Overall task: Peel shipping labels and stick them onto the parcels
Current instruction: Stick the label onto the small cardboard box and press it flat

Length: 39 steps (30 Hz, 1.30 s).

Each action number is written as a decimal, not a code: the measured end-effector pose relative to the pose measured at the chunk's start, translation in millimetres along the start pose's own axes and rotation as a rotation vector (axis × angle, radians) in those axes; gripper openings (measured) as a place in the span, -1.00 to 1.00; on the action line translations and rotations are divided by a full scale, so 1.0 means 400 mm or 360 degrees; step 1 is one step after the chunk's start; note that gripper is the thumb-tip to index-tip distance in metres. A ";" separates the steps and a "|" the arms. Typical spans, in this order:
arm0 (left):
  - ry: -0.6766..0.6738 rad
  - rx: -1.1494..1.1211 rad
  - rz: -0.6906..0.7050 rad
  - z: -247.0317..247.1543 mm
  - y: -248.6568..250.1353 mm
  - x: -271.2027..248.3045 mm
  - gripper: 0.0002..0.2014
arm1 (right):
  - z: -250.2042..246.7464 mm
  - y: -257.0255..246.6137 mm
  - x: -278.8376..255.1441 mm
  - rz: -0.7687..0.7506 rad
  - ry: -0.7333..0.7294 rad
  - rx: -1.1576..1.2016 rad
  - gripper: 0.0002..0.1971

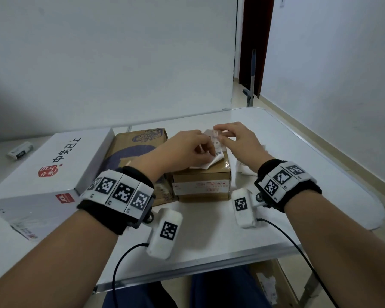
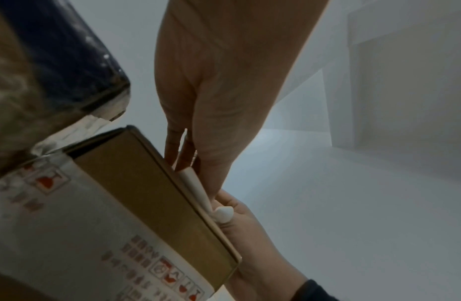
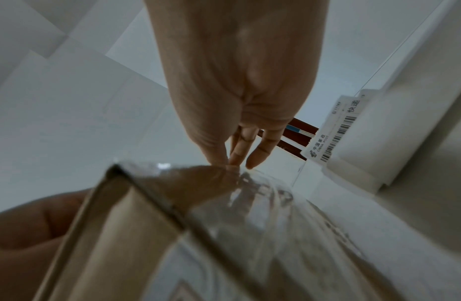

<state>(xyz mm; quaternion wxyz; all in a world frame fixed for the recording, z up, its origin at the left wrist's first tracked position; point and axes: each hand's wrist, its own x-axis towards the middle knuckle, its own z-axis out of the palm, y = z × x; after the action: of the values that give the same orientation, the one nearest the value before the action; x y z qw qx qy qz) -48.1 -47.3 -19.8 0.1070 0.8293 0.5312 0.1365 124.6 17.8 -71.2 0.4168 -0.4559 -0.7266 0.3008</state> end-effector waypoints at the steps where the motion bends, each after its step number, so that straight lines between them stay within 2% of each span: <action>1: 0.0009 -0.0002 -0.0011 0.001 0.000 0.000 -0.82 | -0.006 -0.003 0.000 0.0004 0.0003 0.0022 -0.71; 5: -0.0018 0.0108 -0.0051 -0.001 -0.012 -0.005 -0.65 | -0.032 -0.035 0.002 -0.0024 0.0020 0.0047 -0.84; 8: -0.0108 0.0220 -0.0143 0.002 -0.029 -0.012 -0.53 | -0.040 -0.062 0.002 -0.0083 -0.0124 -0.0030 -0.80; 13: -0.0199 0.0094 -0.0206 0.002 -0.038 -0.020 -0.50 | -0.041 -0.092 0.007 -0.0176 -0.0085 -0.0128 -0.78; 18: -0.0283 -0.0030 -0.0075 -0.009 -0.025 -0.037 -0.52 | -0.036 -0.113 -0.012 -0.0140 -0.0470 -0.0174 -0.75; 22: -0.0169 -0.0068 -0.0154 -0.003 -0.029 -0.047 -0.36 | -0.022 -0.110 -0.015 -0.0265 -0.0498 -0.0453 -0.73; 24: -0.0172 -0.0022 -0.0230 -0.002 -0.027 -0.046 -0.26 | -0.005 -0.106 -0.013 -0.0315 -0.0583 -0.0696 -0.72; 27: -0.0151 -0.0029 -0.0296 0.000 -0.023 -0.041 -0.30 | 0.017 -0.098 -0.014 -0.0329 -0.0793 -0.1115 -0.64; 32: -0.0221 0.0004 -0.0368 0.000 -0.022 -0.039 -0.34 | 0.017 -0.091 -0.015 -0.0115 -0.0988 -0.1402 -0.47; 39: -0.0284 0.0076 -0.0408 -0.009 -0.010 -0.039 -0.38 | -0.006 -0.086 0.013 0.0211 -0.0938 -0.1346 -0.44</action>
<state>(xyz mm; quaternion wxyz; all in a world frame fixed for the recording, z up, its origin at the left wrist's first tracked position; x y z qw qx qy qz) -58.9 -59.8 -19.6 0.1505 0.7659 0.6242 0.0348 111.4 8.8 -40.4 -0.0460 -0.5254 -0.8407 0.1224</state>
